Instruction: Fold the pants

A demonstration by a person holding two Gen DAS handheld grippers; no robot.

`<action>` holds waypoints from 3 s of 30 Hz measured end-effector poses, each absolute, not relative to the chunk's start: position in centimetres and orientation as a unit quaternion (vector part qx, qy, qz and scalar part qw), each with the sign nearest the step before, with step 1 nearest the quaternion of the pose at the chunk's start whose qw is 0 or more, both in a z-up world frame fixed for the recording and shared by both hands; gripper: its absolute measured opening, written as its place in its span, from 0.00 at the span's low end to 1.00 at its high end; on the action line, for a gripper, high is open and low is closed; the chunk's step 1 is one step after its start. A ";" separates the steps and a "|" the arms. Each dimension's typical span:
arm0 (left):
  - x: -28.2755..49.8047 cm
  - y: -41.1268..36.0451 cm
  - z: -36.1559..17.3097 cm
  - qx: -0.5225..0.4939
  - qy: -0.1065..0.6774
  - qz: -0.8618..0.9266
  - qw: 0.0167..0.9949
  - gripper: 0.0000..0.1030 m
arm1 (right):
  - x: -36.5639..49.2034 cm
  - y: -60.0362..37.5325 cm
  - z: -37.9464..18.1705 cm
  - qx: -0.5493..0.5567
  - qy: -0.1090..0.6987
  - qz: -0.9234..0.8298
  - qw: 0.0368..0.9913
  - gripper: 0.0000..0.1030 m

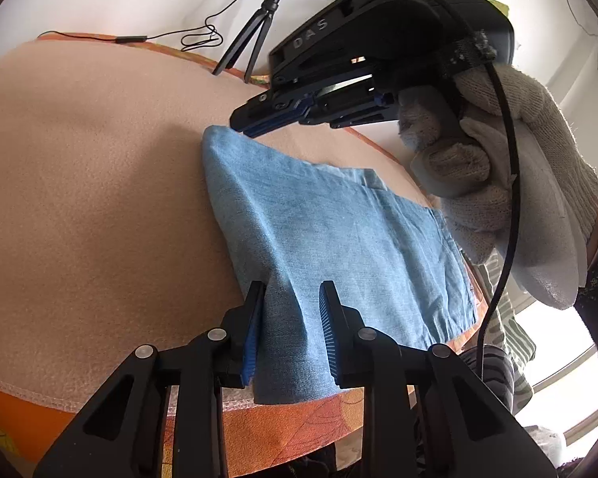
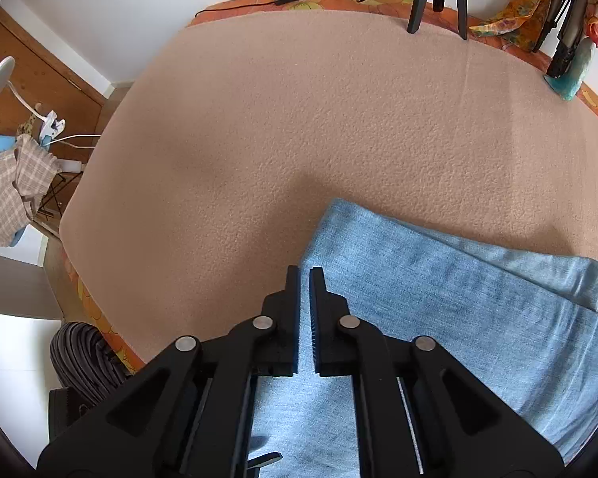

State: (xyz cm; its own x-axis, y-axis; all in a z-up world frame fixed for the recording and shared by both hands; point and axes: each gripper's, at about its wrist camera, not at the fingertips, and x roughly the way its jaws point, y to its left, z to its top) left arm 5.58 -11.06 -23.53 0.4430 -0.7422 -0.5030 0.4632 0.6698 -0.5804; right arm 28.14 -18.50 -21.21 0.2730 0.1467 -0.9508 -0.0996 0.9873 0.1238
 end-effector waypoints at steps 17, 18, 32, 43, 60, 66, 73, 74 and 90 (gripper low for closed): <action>3.9 -12.8 -21.0 -0.116 0.350 -0.335 0.867 0.52 | 28.5 -19.5 -24.1 -0.024 0.628 0.049 0.776 0.08; 4.0 -12.8 -21.3 -0.120 0.355 -0.334 0.865 0.52 | 28.4 -20.0 -23.7 -0.011 0.624 0.050 0.780 0.08; 3.1 -15.7 -20.4 -0.130 0.324 -0.399 0.848 0.21 | 24.2 -26.4 -18.3 0.101 0.547 0.065 0.829 0.07; 2.4 -19.5 -17.5 -0.117 0.295 -0.456 0.831 0.19 | 20.9 -32.2 -13.9 0.161 0.486 0.062 0.857 0.07; 0.8 -30.8 -15.2 -0.073 0.292 -0.552 0.778 0.19 | 14.0 -45.4 -10.2 0.192 0.442 -0.017 0.876 0.07; 1.2 -34.6 -15.1 -0.054 0.299 -0.577 0.758 0.19 | 12.0 -49.0 -10.0 0.196 0.436 -0.045 0.877 0.07; 0.4 -38.4 -15.2 -0.025 0.304 -0.601 0.739 0.18 | 10.0 -52.7 -10.5 0.206 0.433 -0.078 0.874 0.07; 0.4 -38.9 -15.3 -0.022 0.305 -0.603 0.736 0.18 | 9.6 -53.2 -10.6 0.209 0.431 -0.082 0.874 0.07; 1.9 -45.7 -16.4 0.017 0.323 -0.625 0.710 0.18 | 5.9 -59.3 -12.7 0.231 0.428 -0.127 0.865 0.06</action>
State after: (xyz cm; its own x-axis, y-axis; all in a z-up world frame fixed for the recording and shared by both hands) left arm 1.86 -45.66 -16.35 0.0093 -0.8770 -0.4804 0.8992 0.2175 -0.3796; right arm 5.90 -59.34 -12.67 0.6023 -0.0215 -0.7980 0.4167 0.8611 0.2914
